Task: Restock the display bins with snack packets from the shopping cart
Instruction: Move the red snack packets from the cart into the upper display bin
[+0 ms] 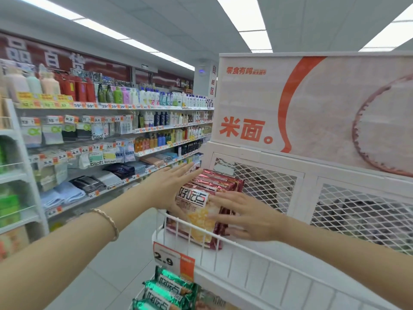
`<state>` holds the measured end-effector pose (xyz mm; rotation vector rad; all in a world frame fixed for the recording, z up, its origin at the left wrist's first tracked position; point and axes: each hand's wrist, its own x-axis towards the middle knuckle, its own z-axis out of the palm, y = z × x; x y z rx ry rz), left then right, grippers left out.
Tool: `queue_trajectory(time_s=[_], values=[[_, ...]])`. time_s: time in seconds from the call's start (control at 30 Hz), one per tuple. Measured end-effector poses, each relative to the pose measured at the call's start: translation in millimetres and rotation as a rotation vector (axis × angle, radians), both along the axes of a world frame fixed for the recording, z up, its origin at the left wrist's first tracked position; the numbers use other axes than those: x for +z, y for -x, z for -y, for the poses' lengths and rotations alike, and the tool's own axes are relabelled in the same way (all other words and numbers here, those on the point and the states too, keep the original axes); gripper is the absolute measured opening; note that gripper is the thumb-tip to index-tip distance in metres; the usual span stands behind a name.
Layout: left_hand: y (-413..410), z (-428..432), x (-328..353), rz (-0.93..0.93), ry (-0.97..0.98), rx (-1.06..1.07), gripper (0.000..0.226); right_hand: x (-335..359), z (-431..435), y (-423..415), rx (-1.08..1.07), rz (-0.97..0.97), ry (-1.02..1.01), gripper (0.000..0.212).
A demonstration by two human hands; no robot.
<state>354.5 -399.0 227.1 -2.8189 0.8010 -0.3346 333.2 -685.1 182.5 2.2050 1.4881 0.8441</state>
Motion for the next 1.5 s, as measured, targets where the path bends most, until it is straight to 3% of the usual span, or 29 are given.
queue_trajectory(time_s=[0.1, 0.17, 0.27, 0.37, 0.47, 0.6, 0.77, 0.93, 1.3, 1.5], values=[[13.2, -21.2, 6.9, 0.044, 0.202, 0.073, 0.101, 33.2, -14.9, 10.1, -0.015, -0.026, -0.150, 0.046], [26.5, -46.4, 4.8, 0.118, 0.203, 0.108, 0.087, 50.9, -38.6, 18.5, -0.096, -0.038, -0.249, 0.047], [59.2, -96.8, -14.5, 0.114, 0.121, 0.177, 0.105, 59.6, -90.2, 37.3, -0.212, -0.040, -0.337, 0.053], [107.3, -148.9, -45.3, 0.034, 0.096, 0.257, 0.121, 42.3, -155.7, 60.2, -0.182, -0.037, -0.344, 0.051], [157.6, -200.8, -87.4, -0.083, 0.098, 0.382, 0.117, -7.9, -227.1, 87.3, -0.119, -0.106, -0.294, 0.049], [223.4, -262.6, -163.6, -0.217, 0.021, 0.533, 0.085, -110.1, -313.8, 130.3, -0.152, -0.363, -0.181, 0.051], [312.9, -322.2, -253.2, -0.458, 0.090, 0.708, 0.081, -221.1, -379.6, 187.8, -0.232, -0.626, 0.069, 0.058], [372.4, -349.8, -312.0, -0.607, 0.133, 0.822, 0.081, -297.0, -408.8, 226.8, -0.280, -0.754, 0.188, 0.058], [384.4, -376.4, -407.4, -0.792, 0.343, 1.001, 0.071, -399.6, -430.0, 205.4, -0.394, -1.030, 0.288, 0.052], [359.1, -374.0, -459.3, -0.813, 0.618, 1.272, 0.018, -447.1, -449.4, 172.7, -0.492, -1.264, 0.264, 0.049]])
